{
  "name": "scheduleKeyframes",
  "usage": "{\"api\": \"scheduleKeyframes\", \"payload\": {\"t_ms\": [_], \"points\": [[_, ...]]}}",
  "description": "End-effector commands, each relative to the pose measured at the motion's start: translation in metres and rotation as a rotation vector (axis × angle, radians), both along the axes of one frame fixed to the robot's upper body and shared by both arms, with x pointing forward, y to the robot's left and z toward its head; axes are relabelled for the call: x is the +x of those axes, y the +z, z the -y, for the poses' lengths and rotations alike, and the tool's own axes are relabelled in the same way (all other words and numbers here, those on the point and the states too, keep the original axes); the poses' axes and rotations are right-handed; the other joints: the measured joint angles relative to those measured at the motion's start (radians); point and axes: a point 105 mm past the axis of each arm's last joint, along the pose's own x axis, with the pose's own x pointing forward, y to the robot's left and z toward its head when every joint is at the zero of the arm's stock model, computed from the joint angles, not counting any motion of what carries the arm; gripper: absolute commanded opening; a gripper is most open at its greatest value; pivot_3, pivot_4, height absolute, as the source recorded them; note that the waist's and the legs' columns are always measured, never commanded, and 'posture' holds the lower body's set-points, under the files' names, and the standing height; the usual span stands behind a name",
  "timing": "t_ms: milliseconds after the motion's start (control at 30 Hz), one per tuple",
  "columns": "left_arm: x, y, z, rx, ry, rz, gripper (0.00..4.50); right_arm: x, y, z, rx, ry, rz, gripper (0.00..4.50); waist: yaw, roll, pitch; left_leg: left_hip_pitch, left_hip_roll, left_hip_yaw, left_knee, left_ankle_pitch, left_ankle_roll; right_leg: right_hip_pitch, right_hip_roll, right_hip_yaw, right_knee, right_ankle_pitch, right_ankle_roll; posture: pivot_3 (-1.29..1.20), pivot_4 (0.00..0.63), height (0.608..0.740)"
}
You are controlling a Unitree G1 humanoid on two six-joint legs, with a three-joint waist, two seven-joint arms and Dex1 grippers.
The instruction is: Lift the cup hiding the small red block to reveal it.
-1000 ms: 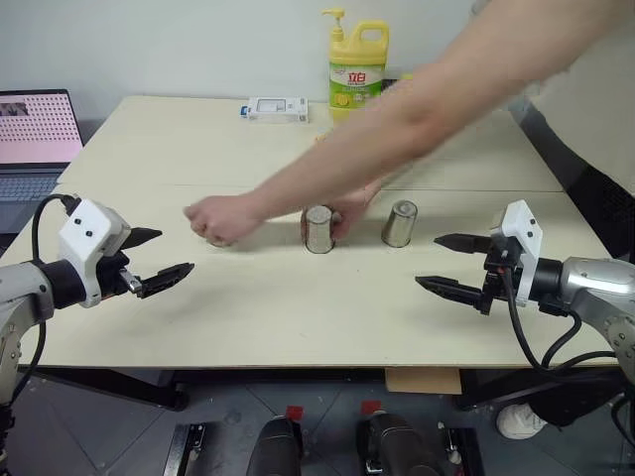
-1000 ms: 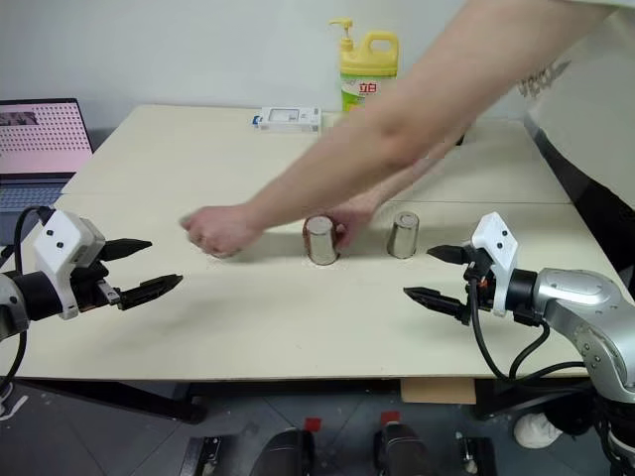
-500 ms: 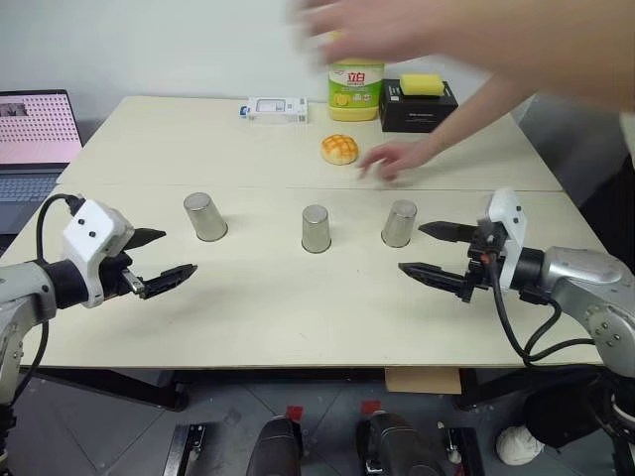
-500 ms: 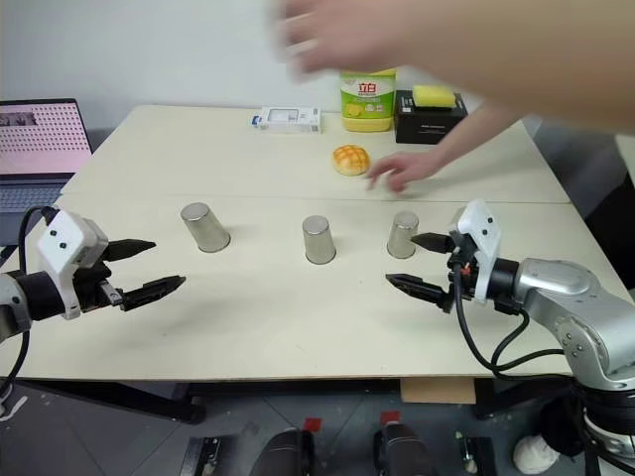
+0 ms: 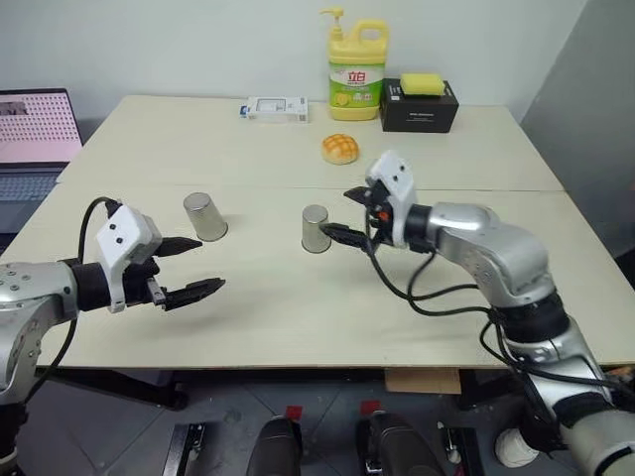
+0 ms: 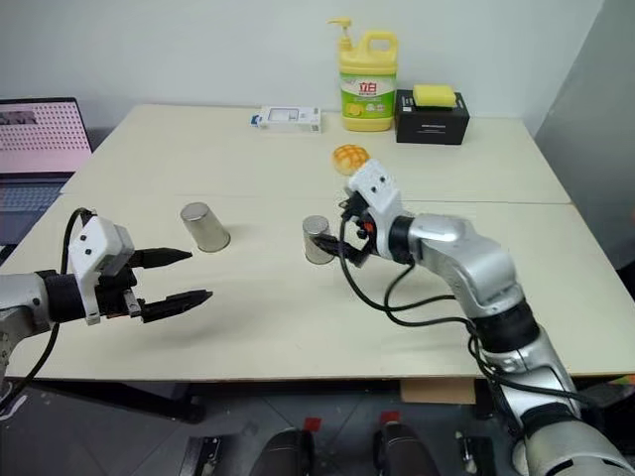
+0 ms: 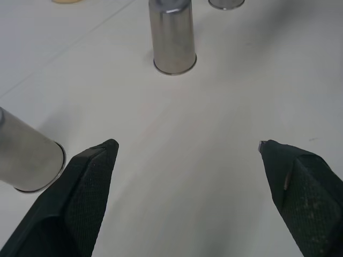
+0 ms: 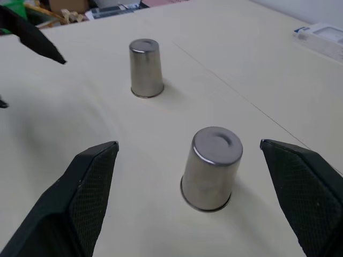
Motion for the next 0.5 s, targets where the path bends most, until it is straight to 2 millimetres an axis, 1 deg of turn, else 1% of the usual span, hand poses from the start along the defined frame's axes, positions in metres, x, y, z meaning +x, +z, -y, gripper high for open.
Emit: {"api": "scheduleKeyframes", "payload": {"t_ms": [33, 167, 367, 500], "points": [[-0.001, 0.005, 0.005, 0.029, -0.023, 0.031, 4.46, 0.016, 0.006, -0.016, -0.019, -0.007, 0.045, 4.5, 0.0, 0.0, 0.0, 0.0, 0.0, 0.0, 0.0, 0.0, 0.0, 0.0, 0.0, 0.0, 0.0, 0.0, 0.0, 0.0, 0.15, 0.74], [-0.001, 0.004, 0.007, 0.028, -0.026, 0.029, 4.46, 0.033, -0.002, -0.027, -0.047, -0.027, 0.032, 4.5, 0.0, 0.0, 0.0, -0.001, 0.0, 0.0, 0.0, 0.0, 0.0, -0.001, 0.0, 0.0, 0.0, 0.0, 0.0, 0.0, 0.15, 0.74], [-0.002, 0.004, 0.008, 0.029, -0.028, 0.031, 4.46, 0.049, -0.02, -0.042, -0.103, -0.031, 0.019, 4.5, -0.002, 0.0, 0.0, -0.001, 0.0, 0.0, 0.0, 0.0, 0.0, -0.001, 0.0, 0.0, 0.0, 0.0, 0.0, 0.0, 0.15, 0.74], [-0.003, 0.005, 0.009, 0.026, -0.031, 0.038, 4.46, 0.058, -0.035, -0.047, -0.126, -0.054, -0.013, 4.5, -0.002, 0.0, 0.0, -0.001, 0.0, 0.0, 0.0, 0.0, 0.0, -0.001, 0.0, -0.001, 0.0, 0.0, 0.0, 0.0, 0.15, 0.74]]}}
